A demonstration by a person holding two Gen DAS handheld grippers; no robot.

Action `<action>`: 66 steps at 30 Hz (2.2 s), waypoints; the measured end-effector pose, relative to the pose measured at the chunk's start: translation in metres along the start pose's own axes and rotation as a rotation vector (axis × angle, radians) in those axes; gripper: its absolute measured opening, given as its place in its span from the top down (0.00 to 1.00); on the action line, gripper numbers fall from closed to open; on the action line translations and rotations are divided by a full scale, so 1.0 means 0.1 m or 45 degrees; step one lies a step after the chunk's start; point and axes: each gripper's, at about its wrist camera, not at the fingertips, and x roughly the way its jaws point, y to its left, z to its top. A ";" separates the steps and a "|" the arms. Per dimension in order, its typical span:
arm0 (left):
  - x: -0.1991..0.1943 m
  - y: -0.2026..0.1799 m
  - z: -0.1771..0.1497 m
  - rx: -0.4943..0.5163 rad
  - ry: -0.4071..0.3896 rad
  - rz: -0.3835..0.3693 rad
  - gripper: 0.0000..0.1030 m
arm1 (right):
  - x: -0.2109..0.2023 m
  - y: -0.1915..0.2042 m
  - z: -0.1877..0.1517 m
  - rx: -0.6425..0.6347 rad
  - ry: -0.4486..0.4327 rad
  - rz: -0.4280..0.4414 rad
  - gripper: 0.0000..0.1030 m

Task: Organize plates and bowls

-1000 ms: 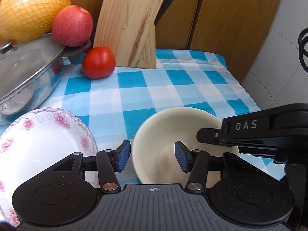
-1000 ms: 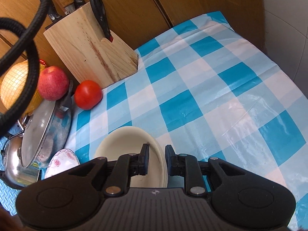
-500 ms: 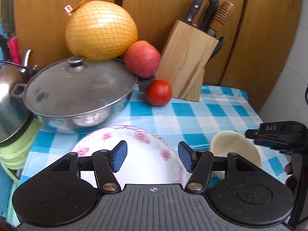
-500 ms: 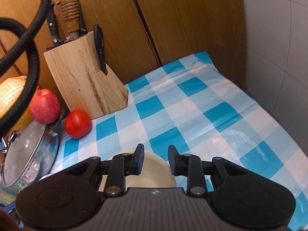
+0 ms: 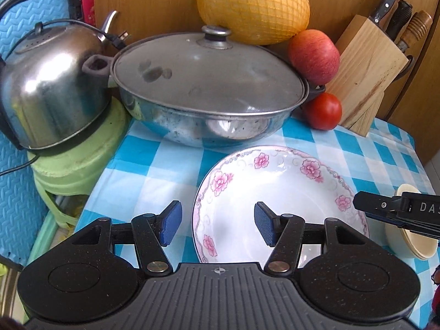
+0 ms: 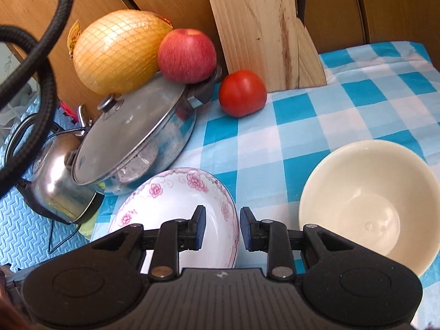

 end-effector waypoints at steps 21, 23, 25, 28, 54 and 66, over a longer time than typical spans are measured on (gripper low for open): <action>-0.05 0.06 -0.14 0.016 0.082 -0.126 0.38 | -0.24 -0.03 -0.13 -0.069 0.057 0.077 0.71; -0.05 0.02 -0.16 0.024 0.076 -0.099 0.38 | -0.23 0.03 -0.13 -0.111 0.040 0.051 0.71; -0.03 0.02 -0.16 0.019 0.079 -0.098 0.38 | -0.18 0.05 -0.11 -0.110 0.033 0.030 0.71; 0.08 0.08 -0.14 -0.026 0.110 -0.122 0.40 | -0.02 -0.02 -0.07 -0.024 0.112 0.066 0.71; -0.40 -0.24 -0.34 0.146 -0.035 -0.135 0.46 | -0.78 -0.04 -0.40 -0.162 -0.016 0.009 0.86; -0.76 -0.42 -1.06 0.275 0.007 -0.189 0.45 | -1.34 -0.24 -1.17 -0.196 0.000 -0.042 0.85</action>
